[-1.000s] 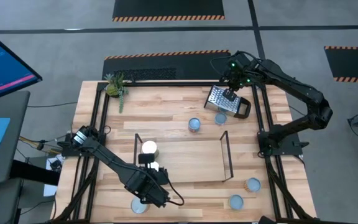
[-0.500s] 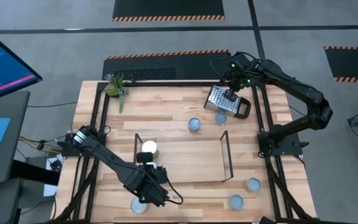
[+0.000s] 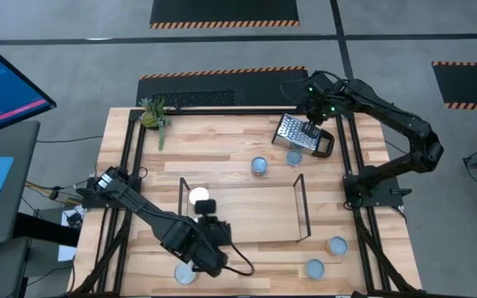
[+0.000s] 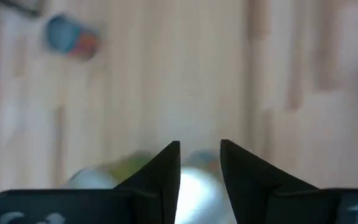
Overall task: Pick and place cans onto a shelf
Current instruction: Put the canned tomatoes on the shelf, then put the canned green beans on the shelf
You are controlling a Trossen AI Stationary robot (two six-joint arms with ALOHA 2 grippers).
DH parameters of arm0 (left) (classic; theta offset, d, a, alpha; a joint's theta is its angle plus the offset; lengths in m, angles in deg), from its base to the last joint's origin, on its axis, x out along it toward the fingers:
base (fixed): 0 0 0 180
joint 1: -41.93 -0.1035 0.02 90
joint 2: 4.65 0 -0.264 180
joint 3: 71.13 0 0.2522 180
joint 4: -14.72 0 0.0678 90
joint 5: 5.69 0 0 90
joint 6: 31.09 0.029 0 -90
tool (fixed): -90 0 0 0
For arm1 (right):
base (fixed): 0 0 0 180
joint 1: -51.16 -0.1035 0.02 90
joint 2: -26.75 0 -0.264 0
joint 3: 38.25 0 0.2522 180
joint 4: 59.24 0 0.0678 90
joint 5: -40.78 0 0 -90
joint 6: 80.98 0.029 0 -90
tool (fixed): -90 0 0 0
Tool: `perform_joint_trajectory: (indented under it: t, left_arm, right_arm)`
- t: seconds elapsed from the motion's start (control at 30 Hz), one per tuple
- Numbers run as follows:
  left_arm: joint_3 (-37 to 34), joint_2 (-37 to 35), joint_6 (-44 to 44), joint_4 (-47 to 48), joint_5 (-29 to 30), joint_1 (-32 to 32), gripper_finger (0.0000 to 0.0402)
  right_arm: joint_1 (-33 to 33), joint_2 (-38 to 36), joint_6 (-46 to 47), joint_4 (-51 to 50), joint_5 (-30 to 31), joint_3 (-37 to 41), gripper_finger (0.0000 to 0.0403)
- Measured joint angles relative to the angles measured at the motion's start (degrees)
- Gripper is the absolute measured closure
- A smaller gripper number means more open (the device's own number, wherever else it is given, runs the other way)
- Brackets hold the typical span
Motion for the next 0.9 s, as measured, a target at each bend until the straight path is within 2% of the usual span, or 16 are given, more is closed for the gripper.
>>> perform_joint_trajectory:
  t: [0.17,0.27,0.43,0.9]
  left_arm:
    - [-6.37,0.22,5.94,-9.2,-1.79,-1.02,0.0296]
    - [-8.58,0.21,4.66,-9.27,-1.77,-1.28,0.0296]
    - [-13.08,0.17,1.86,-9.75,-5.65,-1.37,0.0296]
    - [-13.73,0.17,1.35,-3.6,-4.01,-1.46,0.0297]
  right_arm:
    - [0.0,-0.02,-0.09,-0.04,0.0,0.0,0.037]
    - [0.0,-0.02,-0.11,-0.04,0.02,0.0,0.037]
    - [0.0,-0.02,-0.33,-0.06,0.02,0.0,0.037]
    - [0.0,-0.02,-0.11,0.68,0.04,0.0,0.037]
